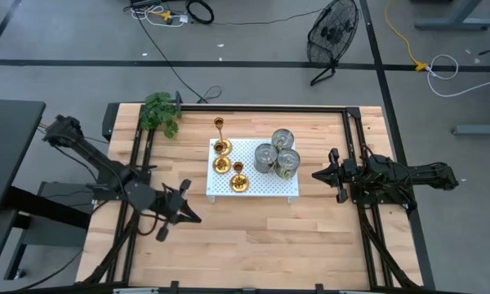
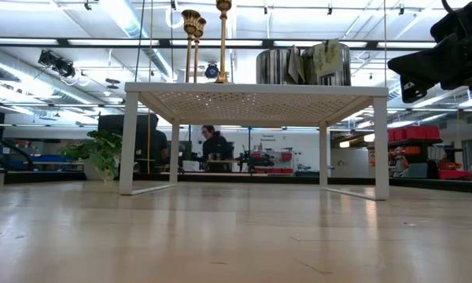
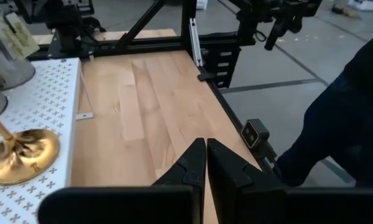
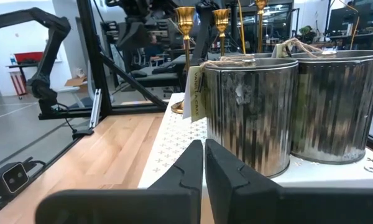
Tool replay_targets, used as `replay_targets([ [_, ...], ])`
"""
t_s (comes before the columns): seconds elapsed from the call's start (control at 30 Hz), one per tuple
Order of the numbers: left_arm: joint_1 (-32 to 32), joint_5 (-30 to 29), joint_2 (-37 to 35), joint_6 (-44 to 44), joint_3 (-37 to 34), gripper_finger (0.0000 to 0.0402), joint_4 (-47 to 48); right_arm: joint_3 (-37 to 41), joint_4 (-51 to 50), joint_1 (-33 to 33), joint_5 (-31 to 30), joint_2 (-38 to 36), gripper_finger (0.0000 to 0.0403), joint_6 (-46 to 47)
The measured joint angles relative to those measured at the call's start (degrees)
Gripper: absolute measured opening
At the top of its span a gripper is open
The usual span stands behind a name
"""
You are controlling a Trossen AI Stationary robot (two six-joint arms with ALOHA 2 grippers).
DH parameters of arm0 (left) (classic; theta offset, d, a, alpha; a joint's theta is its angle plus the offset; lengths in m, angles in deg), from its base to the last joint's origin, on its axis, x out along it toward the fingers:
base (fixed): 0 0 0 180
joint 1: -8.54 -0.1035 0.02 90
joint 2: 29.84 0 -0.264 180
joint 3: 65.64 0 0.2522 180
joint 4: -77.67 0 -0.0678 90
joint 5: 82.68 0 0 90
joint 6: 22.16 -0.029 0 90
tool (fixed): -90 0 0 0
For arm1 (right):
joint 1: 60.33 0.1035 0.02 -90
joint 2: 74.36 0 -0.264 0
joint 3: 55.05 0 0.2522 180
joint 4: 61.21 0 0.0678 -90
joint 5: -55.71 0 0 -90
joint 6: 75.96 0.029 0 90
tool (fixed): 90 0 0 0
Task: Pick & Place candle stick holders
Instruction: Return to Home Position
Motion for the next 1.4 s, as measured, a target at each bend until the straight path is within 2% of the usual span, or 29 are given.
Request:
replay_targets([
  [0.2, 3.23, -7.03, 5.48, 4.30, 2.54, 0.0018, -0.04, 0.00, 0.01, 0.00, 0.00, 0.00, 0.0021, 0.01],
  [0.4, 5.55, -15.59, 10.61, 4.86, 5.20, 0.0018, -0.16, 0.00, 0.00, 0.00, 0.00, 0.00, 0.0021, 0.01],
  [0.87, 6.36, -31.44, 20.66, 5.76, 8.79, 0.0018, -2.32, 0.00, 0.01, -0.01, 0.00, 0.00, 0.0021, 0.01],
  [1.23, 3.63, -33.28, 24.05, 3.20, 8.81, 0.0020, -9.78, 0.00, 0.01, -0.01, 0.02, 0.00, 0.0021, 0.01],
  [1.4, 0.93, -33.30, 24.08, 4.55, 8.81, 0.0044, -9.68, 0.00, 0.01, -0.01, 0.00, 0.00, 0.0021, 0.01],
])
